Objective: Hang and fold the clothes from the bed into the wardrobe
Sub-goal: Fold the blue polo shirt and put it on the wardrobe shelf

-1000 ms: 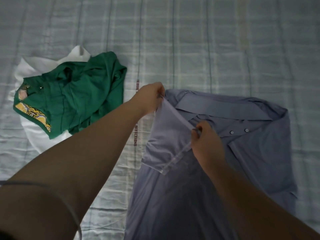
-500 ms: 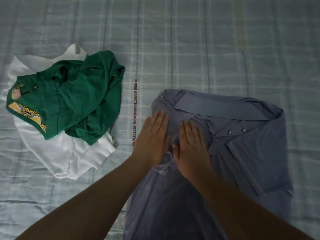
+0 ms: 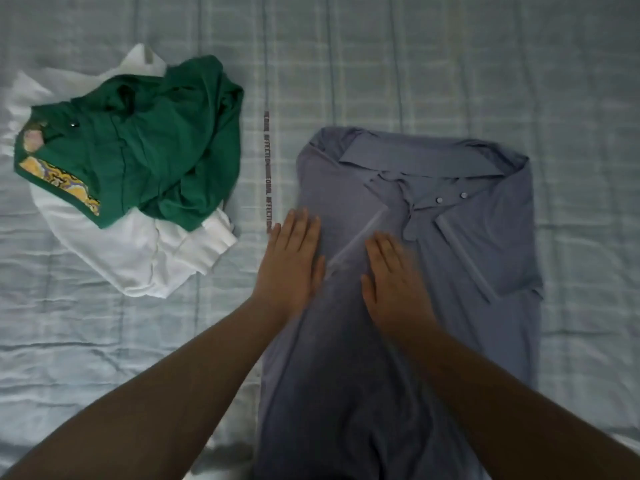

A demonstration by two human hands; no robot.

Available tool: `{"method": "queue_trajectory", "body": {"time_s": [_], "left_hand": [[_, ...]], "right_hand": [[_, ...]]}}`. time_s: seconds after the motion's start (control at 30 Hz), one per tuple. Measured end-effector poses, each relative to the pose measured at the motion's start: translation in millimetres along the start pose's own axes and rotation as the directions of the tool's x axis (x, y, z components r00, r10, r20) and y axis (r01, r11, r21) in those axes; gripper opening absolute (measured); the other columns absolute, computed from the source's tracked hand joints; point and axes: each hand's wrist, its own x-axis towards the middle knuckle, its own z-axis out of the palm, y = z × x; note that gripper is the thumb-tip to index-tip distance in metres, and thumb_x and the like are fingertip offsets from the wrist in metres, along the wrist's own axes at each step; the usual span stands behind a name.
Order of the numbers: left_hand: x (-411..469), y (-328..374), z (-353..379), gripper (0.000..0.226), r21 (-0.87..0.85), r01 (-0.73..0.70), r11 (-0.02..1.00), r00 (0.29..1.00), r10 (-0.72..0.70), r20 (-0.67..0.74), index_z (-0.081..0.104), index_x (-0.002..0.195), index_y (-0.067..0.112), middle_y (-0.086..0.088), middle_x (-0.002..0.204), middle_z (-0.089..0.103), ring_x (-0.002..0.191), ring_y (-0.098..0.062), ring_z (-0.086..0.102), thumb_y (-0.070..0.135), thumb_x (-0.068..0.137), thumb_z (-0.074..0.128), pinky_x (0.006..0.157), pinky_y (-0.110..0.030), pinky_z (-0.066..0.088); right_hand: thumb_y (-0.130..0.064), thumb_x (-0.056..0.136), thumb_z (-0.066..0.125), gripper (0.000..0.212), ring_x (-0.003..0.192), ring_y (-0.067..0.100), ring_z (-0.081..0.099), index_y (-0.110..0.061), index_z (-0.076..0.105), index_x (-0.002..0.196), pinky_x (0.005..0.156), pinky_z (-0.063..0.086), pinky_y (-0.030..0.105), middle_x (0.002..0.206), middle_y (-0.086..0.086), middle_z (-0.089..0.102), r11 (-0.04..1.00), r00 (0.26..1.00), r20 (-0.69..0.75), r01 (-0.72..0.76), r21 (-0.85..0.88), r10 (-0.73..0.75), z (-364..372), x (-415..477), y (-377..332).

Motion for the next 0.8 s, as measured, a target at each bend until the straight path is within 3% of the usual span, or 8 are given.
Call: {"method": "queue_trajectory", "body": {"time_s": [0.1,0.17,0.33,0.4,0.5,0.57,0.7,0.8], "left_hand": [[-55.6,14.3,6.0,0.064,-0.113,0.005,0.994,1.0,-0.005,0.004,0.04,0.145,-0.008,-0.03,0.151,0.037,0.143,-0.046,0.029,0.014,0.088,0.059,0.12,-0.052,0.024],[-98.1,18.9,13.6,0.069,-0.244,0.141,0.959,0.99,-0.144,0.007,0.041,0.144,-0.006,-0.03,0.149,0.037,0.139,-0.046,0.034,0.003,0.08,0.064,0.119,-0.049,0.027],[-206.1,30.9,42.3,0.067,-0.371,0.415,0.831,0.906,-0.414,0.087,0.037,0.146,0.01,-0.016,0.142,0.042,0.127,-0.031,0.043,0.011,0.085,0.066,0.106,-0.046,0.041],[-237.2,39.4,51.9,0.067,-0.347,0.548,0.761,0.831,-0.544,0.119,0.039,0.143,0.013,-0.017,0.133,0.047,0.12,-0.033,0.047,0.019,0.085,0.072,0.099,-0.047,0.044],[-269.2,49.2,58.4,0.053,-0.312,0.766,0.562,0.636,-0.731,0.246,0.048,0.125,0.009,-0.017,0.115,0.054,0.101,-0.036,0.055,0.029,0.083,0.073,0.081,-0.044,0.048],[-280.5,53.3,58.2,0.041,-0.326,0.825,0.461,0.557,-0.761,0.333,0.05,0.108,0.008,-0.009,0.094,0.059,0.085,-0.031,0.058,0.033,0.083,0.071,0.068,-0.037,0.045],[-286.9,58.0,52.8,0.019,-0.221,0.807,0.547,0.583,-0.678,0.449,0.062,0.089,0.009,-0.002,0.074,0.063,0.081,-0.03,0.064,0.027,0.088,0.067,0.063,-0.032,0.042],[-294.5,59.3,42.3,0.018,-0.227,0.783,0.58,0.615,-0.664,0.425,0.064,0.097,0.009,-0.007,0.087,0.068,0.086,-0.029,0.063,0.026,0.091,0.064,0.071,-0.034,0.046]], "right_hand": [[-0.011,0.09,0.059,0.057,0.14,0.037,0.036,-0.001,0.044,0.144,0.119,0.018,0.038,0.151,0.02,0.041,0.978,0.988,0.01,-0.153,0.14,0.153,-5.5,-59.2,10.1],[-0.005,0.088,0.06,0.057,0.138,0.036,0.038,-0.002,0.046,0.143,0.119,0.023,0.04,0.149,0.019,0.043,0.923,0.951,0.044,-0.309,0.228,0.307,-9.5,-101.0,23.9],[0.004,0.077,0.062,0.058,0.117,0.042,0.048,-0.004,0.055,0.133,0.103,0.039,0.046,0.128,0.026,0.052,0.758,0.786,0.009,-0.599,0.259,0.618,-21.4,-209.1,72.0],[0.004,0.073,0.063,0.058,0.108,0.046,0.051,-0.004,0.057,0.13,0.096,0.043,0.051,0.12,0.03,0.053,0.696,0.712,-0.029,-0.676,0.241,0.702,-22.9,-246.0,88.7],[0.0,0.075,0.065,0.054,0.113,0.049,0.048,0.001,0.055,0.129,0.099,0.039,0.052,0.123,0.032,0.052,0.563,0.589,0.034,-0.785,0.258,0.807,-21.8,-296.0,101.3],[-0.005,0.079,0.067,0.049,0.113,0.048,0.049,0.002,0.055,0.127,0.098,0.04,0.052,0.124,0.031,0.052,0.516,0.564,0.091,-0.8,0.306,0.821,-18.6,-316.5,106.7],[-0.014,0.087,0.064,0.037,0.103,0.042,0.061,0.001,0.053,0.119,0.082,0.049,0.044,0.112,0.024,0.061,0.418,0.532,0.225,-0.813,0.407,0.816,-19.9,-322.6,113.9],[-0.015,0.086,0.06,0.011,0.086,0.039,0.062,-0.005,0.06,0.091,0.073,0.049,0.042,0.087,0.019,0.062,0.46,0.545,0.259,-0.827,0.324,0.797,-24.5,-325.2,116.7]]}}
